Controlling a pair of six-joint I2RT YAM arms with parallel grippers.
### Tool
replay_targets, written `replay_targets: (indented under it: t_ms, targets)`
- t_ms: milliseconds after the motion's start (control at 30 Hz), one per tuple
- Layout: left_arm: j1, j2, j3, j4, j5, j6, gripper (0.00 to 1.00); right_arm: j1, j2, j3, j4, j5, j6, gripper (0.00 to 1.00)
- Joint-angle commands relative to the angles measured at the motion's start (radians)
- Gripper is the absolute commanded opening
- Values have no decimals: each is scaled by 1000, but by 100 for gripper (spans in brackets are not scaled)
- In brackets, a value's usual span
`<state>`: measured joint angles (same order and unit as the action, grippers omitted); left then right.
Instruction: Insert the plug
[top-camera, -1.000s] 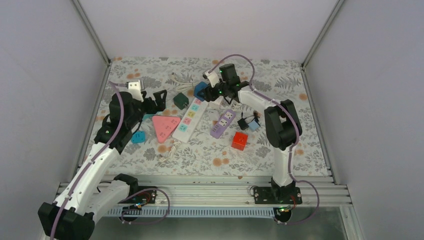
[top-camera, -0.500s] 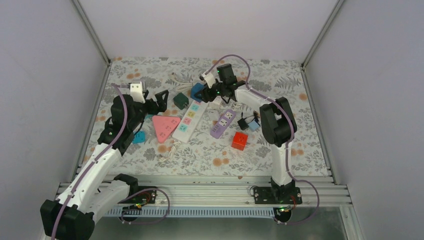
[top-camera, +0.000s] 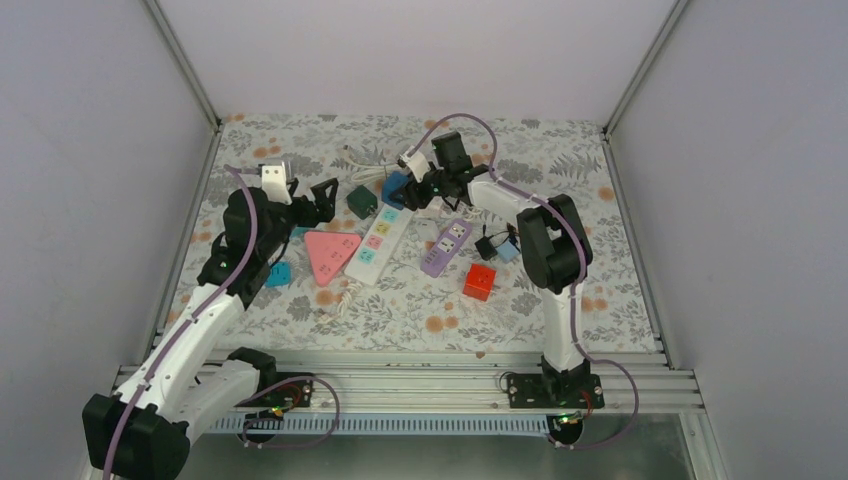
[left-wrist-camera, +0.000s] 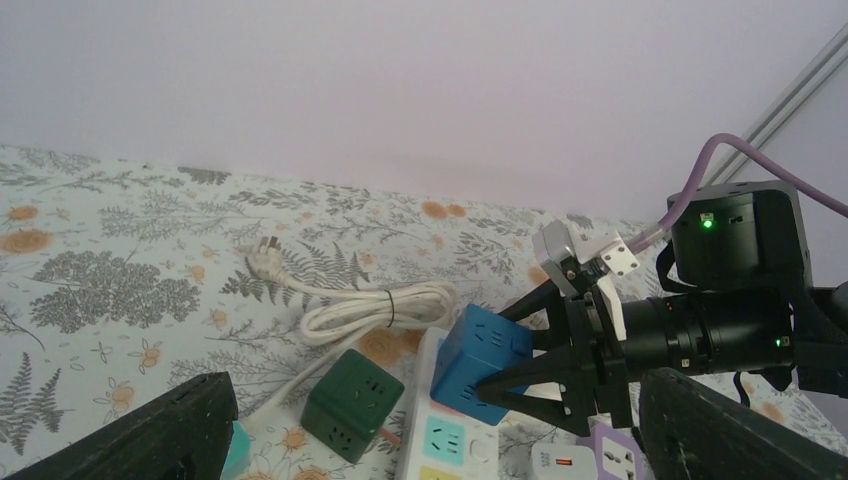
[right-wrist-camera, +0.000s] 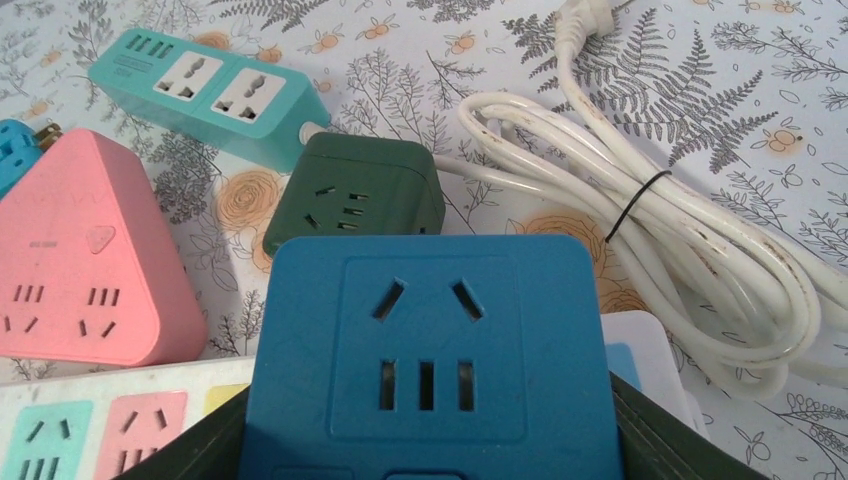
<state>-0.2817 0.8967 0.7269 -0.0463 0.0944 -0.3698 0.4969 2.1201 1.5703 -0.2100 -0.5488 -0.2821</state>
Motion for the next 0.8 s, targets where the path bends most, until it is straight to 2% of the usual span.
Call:
replay_targets:
  t_ms: [0, 400, 767]
  targets:
    - [2, 6, -6, 26, 8, 8, 100, 6, 20, -7, 43, 16, -42, 27]
    - [1, 18, -3, 28, 7, 6, 100, 6, 65, -14, 54, 28, -62, 25]
    - [1, 21, -11, 29, 10, 6, 100, 6, 85, -17, -11, 20, -103, 25]
